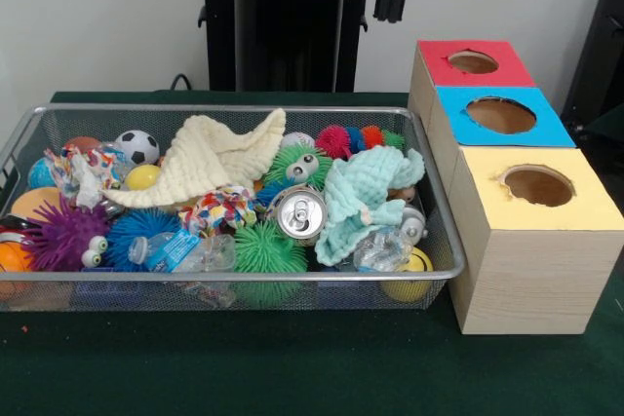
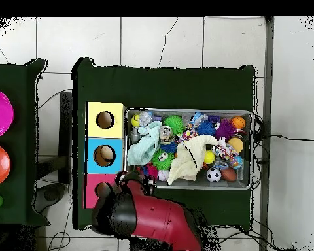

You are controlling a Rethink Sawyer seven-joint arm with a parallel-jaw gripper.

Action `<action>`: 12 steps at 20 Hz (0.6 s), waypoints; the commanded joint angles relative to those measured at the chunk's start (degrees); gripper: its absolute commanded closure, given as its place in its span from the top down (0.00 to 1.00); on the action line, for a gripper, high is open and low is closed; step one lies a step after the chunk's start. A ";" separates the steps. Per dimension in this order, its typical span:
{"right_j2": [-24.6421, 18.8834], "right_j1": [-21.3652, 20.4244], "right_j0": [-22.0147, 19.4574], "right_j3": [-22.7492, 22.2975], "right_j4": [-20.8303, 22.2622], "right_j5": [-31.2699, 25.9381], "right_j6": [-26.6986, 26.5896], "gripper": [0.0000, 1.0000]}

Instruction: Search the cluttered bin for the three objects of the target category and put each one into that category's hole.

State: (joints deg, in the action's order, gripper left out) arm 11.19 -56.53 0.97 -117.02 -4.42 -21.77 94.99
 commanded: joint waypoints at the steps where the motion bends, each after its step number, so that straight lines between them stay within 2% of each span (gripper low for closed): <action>1: -6.84 2.78 -1.95 6.77 3.39 -8.55 -0.78 0.00; 10: -8.02 4.28 -2.05 9.34 3.99 -9.04 0.46 0.00; 11: -8.28 4.39 -2.28 9.40 4.09 -8.96 0.46 1.00; 12: -8.38 4.42 -2.42 9.51 4.12 -9.01 0.31 1.00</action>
State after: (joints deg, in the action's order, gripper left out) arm 8.26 -54.64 0.80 -110.91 -3.32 -23.69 94.99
